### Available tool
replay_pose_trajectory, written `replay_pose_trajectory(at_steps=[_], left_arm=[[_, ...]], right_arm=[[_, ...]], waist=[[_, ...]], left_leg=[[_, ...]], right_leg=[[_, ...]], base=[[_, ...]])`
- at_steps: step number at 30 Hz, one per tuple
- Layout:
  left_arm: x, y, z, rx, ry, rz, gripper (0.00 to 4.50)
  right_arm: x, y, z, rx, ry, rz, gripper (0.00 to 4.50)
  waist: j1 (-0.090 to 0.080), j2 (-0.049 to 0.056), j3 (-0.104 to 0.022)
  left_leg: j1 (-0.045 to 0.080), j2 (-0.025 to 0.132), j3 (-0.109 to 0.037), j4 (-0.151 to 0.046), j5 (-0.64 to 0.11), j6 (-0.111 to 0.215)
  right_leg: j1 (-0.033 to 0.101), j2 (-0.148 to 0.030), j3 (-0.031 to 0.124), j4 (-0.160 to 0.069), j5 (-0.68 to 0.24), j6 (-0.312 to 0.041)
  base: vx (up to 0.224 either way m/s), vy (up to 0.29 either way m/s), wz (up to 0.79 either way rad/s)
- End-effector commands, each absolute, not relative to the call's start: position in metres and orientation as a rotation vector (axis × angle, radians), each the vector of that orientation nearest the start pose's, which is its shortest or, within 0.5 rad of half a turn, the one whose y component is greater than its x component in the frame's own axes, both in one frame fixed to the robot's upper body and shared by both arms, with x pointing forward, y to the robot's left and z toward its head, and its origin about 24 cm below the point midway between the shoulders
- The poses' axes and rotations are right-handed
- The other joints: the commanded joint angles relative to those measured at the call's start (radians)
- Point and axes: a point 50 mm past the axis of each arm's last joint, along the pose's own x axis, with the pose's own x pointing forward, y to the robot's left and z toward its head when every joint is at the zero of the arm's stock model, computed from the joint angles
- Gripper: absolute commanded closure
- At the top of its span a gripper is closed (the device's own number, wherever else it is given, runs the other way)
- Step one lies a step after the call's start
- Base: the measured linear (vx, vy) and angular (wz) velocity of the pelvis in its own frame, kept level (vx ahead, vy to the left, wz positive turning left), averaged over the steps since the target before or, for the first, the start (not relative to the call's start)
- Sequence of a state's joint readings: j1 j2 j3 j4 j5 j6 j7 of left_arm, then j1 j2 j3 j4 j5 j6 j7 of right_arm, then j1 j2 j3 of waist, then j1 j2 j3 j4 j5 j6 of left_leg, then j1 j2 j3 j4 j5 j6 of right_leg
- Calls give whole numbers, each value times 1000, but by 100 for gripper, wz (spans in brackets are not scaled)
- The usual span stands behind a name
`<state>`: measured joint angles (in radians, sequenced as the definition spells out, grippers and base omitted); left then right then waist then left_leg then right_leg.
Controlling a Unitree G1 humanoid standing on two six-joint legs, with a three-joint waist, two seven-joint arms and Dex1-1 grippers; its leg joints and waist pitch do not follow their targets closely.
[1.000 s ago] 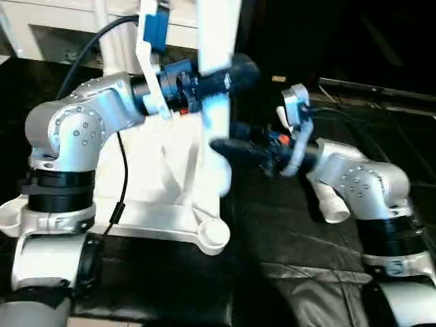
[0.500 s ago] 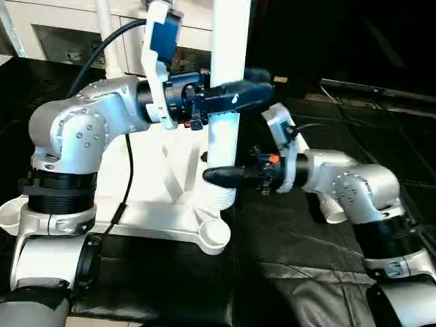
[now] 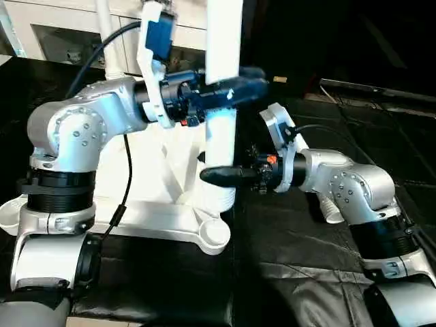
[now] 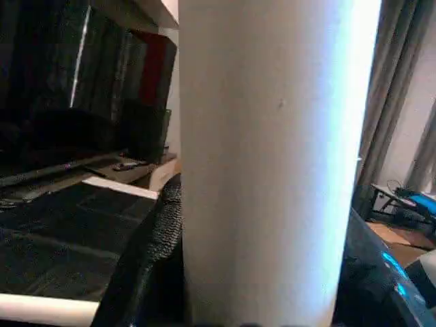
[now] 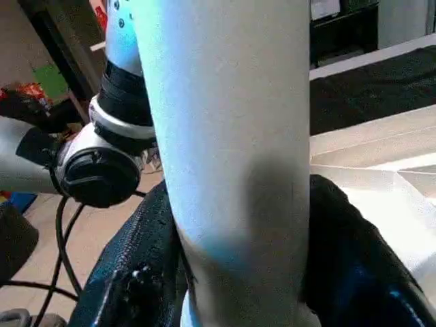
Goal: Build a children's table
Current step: Pick table leg
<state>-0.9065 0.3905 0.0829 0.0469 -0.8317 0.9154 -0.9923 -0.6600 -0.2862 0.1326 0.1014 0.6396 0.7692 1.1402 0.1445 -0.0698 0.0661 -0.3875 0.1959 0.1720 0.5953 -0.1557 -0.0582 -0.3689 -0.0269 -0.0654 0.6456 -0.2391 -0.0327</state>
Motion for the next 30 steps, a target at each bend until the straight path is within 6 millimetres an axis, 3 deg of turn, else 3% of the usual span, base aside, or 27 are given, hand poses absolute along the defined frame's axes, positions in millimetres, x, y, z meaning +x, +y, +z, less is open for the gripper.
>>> replay_pose_trajectory(at_steps=[1, 2, 3, 6, 10, 15, 16, 19, 22, 23, 30], left_arm=[[306, 103, 270, -274, -96, -1503, 270], [307, 104, 270, -288, -104, -1488, 214], [313, 107, 270, -313, -105, -1430, 200], [319, 111, 267, -261, -111, -1357, 191], [325, 110, 262, -221, -113, -1240, 157], [335, 97, 258, -231, -135, -977, 157], [337, 95, 257, -213, -126, -917, 157], [341, 92, 252, -182, -116, -753, 157], [340, 85, 251, -209, -131, -701, 157], [340, 84, 251, -211, -134, -694, 185], [343, 78, 254, -260, -154, -630, 235]], right_arm=[[299, -82, 156, 343, 202, 1541, 241], [299, -81, 155, 343, 198, 1536, 241], [301, -81, 156, 343, 173, 1507, 242], [306, -78, 161, 350, 118, 1429, 249], [309, -76, 166, 362, 75, 1368, 254], [311, -71, 171, 331, 30, 1253, 255], [313, -71, 170, 294, 27, 1214, 255], [317, -68, 170, 219, 19, 1120, 257], [318, -61, 171, 194, 3, 1069, 257], [318, -60, 172, 192, 2, 1063, 257], [318, -51, 171, 188, -6, 1009, 257]], waist=[[-1, 16, -72], [-1, 15, -72], [-2, 14, -72], [-2, 16, -72], [-3, 17, -74], [0, 16, -75], [-2, 10, -75], [-6, 9, -72], [-8, 6, -73], [-9, 7, -74], [-9, 9, -72]], left_leg=[[28, 47, -16, -64, -124, -57], [28, 47, -16, -64, -125, -58], [27, 46, -16, -63, -126, -58], [29, 47, -17, -66, -132, -59], [32, 50, -17, -66, -120, -66], [29, 53, -18, -65, -119, -74], [26, 49, -18, -66, -114, -74], [25, 47, -18, -65, -116, -74], [24, 46, -17, -63, -96, -64], [25, 46, -18, -63, -94, -62], [28, 46, -18, -64, -107, -61]], right_leg=[[40, -119, 59, -75, -37, -146], [40, -119, 59, -74, -37, -146], [41, -119, 59, -75, -40, -145], [39, -121, 60, -78, -66, -137], [37, -119, 60, -73, -23, -134], [40, -124, 60, -71, 6, -140], [44, -122, 59, -71, 0, -134], [44, -121, 62, -76, -36, -104], [43, -119, 61, -78, -31, -100], [43, -119, 61, -77, -25, -101], [40, -117, 61, -76, -5, -97]], base=[[0, 0, 0], [0, 0, 0], [0, 0, 0], [0, 0, 0], [0, 0, 0], [0, 0, 0], [0, 0, 0], [0, 0, 0], [0, 0, 0], [0, 0, 0], [0, 0, 0]])
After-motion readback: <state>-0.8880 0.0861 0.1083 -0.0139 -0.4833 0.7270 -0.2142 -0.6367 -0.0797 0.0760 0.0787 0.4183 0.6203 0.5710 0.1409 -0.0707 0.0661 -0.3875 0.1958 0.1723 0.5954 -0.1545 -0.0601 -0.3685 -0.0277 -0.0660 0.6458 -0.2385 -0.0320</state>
